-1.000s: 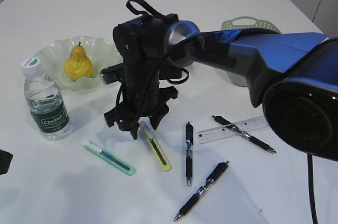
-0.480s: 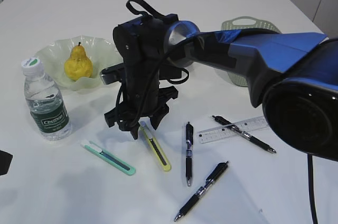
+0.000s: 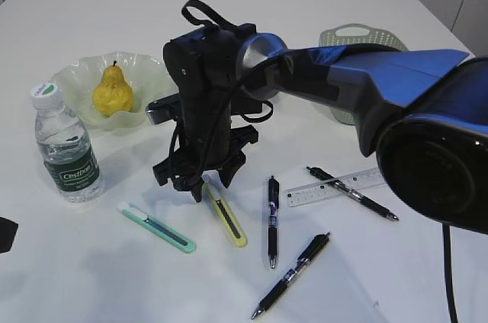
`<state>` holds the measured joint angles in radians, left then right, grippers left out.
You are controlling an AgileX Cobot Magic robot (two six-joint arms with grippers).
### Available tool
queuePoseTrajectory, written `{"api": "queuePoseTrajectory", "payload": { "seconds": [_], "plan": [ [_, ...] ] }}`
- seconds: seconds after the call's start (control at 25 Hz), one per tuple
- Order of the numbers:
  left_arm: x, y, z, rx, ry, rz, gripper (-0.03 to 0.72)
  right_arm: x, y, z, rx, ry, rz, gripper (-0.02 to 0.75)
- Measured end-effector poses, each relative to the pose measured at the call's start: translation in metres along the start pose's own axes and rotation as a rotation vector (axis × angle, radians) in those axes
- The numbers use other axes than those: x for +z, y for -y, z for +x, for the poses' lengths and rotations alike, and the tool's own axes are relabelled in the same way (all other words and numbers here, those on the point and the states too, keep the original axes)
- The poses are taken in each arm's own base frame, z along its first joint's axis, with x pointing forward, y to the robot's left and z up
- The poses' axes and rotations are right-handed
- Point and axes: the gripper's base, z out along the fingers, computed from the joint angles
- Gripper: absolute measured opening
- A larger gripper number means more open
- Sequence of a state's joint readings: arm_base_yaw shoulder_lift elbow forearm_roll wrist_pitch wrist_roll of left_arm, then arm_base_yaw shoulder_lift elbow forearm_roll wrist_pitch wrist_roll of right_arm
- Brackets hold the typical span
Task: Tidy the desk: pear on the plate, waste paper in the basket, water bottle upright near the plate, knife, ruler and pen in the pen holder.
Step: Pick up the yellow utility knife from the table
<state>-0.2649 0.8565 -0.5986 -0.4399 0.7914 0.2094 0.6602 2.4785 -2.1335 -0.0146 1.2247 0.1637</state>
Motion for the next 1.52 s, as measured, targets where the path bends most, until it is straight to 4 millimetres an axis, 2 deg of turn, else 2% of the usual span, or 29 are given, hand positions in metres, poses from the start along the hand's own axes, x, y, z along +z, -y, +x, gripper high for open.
{"api": "queuePoseTrajectory", "payload": {
  "seconds": [0.16,0.2,0.4,1.08,1.52],
  "plan": [
    [0.0000,0.0000,0.0000,0.000,0.000,0.000,0.402,0.0000,0.0001,0.0000,0.000,0.000,0.001,0.384],
    [0.0000,0.0000,0.0000,0.000,0.000,0.000,0.402,0.0000,0.0001,0.0000,0.000,0.000,0.001,0.327],
    [0.0000,0.0000,0.0002,0.000,-0.002,0.000,0.402,0.0000,0.0001,0.0000,0.000,0.000,0.001,0.258],
    [0.0000,0.0001,0.0004,0.000,-0.004,0.001,0.402,0.0000,-0.0006,0.0001,0.002,-0.001,-0.006,0.246],
    [0.0000,0.0001,0.0006,0.000,-0.006,0.001,0.402,0.0001,0.0082,-0.0012,0.031,-0.004,-0.024,0.244]
  ]
}}
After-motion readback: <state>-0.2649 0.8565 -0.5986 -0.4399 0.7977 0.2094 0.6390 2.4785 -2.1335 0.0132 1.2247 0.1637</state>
